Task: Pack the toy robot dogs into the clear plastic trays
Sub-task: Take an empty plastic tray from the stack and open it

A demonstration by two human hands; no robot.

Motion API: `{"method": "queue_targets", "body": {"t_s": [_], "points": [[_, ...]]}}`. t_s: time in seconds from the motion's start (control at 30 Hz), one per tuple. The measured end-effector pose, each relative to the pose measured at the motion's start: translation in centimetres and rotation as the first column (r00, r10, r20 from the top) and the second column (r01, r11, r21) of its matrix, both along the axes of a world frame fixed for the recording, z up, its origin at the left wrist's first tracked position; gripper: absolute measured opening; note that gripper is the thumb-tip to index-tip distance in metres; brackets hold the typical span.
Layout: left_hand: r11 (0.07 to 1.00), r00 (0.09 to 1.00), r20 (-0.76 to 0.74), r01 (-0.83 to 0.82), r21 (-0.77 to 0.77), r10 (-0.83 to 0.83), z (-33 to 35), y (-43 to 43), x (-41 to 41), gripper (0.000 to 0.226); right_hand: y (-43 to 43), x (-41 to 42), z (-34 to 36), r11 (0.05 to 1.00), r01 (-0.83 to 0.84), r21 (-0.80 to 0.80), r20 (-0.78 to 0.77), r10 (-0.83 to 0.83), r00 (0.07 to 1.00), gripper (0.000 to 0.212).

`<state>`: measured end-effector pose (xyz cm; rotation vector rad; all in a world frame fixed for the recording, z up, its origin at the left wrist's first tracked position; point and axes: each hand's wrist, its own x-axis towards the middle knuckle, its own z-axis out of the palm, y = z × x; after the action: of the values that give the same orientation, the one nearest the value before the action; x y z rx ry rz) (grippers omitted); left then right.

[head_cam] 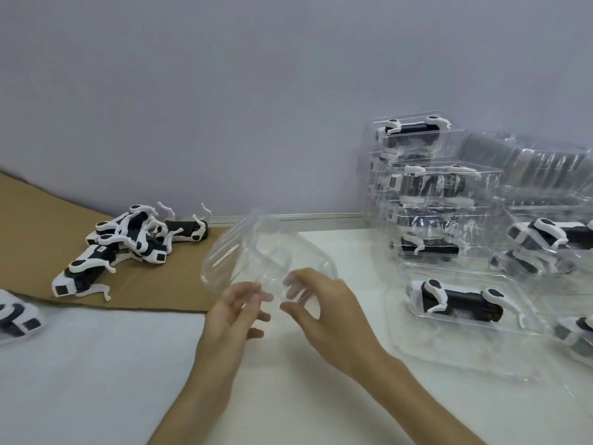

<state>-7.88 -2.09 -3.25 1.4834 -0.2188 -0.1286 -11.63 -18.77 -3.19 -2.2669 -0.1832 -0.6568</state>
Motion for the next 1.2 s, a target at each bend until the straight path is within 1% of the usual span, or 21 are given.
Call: {"method": "queue_targets", "body": {"t_s": [0.1, 0.17, 0.33, 0.47, 0.53, 0.57, 0.63, 0.67, 0.77, 0.93, 1.07, 1.13, 1.2], "points": [[0.999, 0.994, 0.103, 0.023, 0.023, -0.026, 0.1, 0.1, -0.2, 0.019, -0.3, -0.6, -0.7, 0.994, 0.016, 0.110, 0.026, -0.019, 0.999, 0.021], [0.999, 0.991, 0.133, 0.017, 0.047, -0.024, -0.1, 0.1, -0.2, 0.018, -0.6, -0.8, -1.0, 0.991, 0.015, 0.135, 0.015, -0.018, 1.000, 0.023], [0.997, 0.989, 0.145, -0.014, 0.069, 0.004, -0.6, 0.2, -0.1, 0.019, -0.4, -1.2, -1.3, 0.996, 0.027, 0.090, 0.024, -0.030, 0.999, 0.029], [0.996, 0.988, 0.150, -0.036, 0.080, 0.024, -0.6, 0.3, 0.1, 0.017, -0.3, -1.3, -1.5, 0.996, 0.048, 0.071, 0.041, -0.051, 0.998, 0.029], [0.997, 0.988, 0.151, -0.039, 0.060, 0.030, -0.5, 0.4, 0.0, 0.011, -0.2, -1.4, -1.5, 0.996, 0.044, 0.075, 0.034, -0.046, 0.998, 0.030], [0.998, 0.989, 0.142, -0.039, 0.047, 0.032, -0.3, 0.4, -0.1, 0.008, -0.2, -1.4, -1.5, 0.996, 0.040, 0.076, 0.028, -0.042, 0.999, 0.031], [0.998, 0.992, 0.117, -0.048, 0.035, 0.044, -0.1, 0.4, -0.1, 0.023, -0.3, -1.3, -1.5, 0.996, 0.039, 0.074, 0.024, -0.041, 0.999, 0.032], [0.998, 0.993, 0.107, -0.052, 0.031, 0.048, 0.0, 0.5, -0.1, 0.026, -0.3, -1.3, -1.5, 0.996, 0.043, 0.075, 0.028, -0.045, 0.999, 0.033], [0.997, 0.995, 0.067, -0.072, 0.033, 0.070, 0.1, 0.6, 0.1, 0.023, -0.4, -1.2, -1.5, 0.994, 0.051, 0.094, 0.051, -0.056, 0.997, 0.034], [0.996, 0.996, 0.033, -0.086, 0.031, 0.085, 0.4, 0.8, 0.1, 0.040, -0.5, -1.2, -1.5, 0.991, 0.065, 0.117, 0.093, -0.076, 0.993, 0.033], [0.999, 0.998, 0.027, -0.050, 0.019, 0.050, 0.5, 0.7, 0.0, 0.029, -0.6, -1.1, -1.4, 0.991, 0.078, 0.105, 0.124, -0.091, 0.988, 0.032], [1.000, 1.000, 0.018, -0.019, -0.008, 0.019, 0.5, 0.7, 0.0, 0.027, -0.6, -1.1, -1.3, 0.991, 0.081, 0.105, 0.136, -0.095, 0.986, 0.032], [0.999, 1.000, -0.009, 0.005, -0.049, -0.005, 0.4, 0.8, 0.1, 0.027, -0.5, -1.1, -1.1, 0.988, 0.071, 0.140, 0.145, -0.091, 0.985, 0.030]]}}
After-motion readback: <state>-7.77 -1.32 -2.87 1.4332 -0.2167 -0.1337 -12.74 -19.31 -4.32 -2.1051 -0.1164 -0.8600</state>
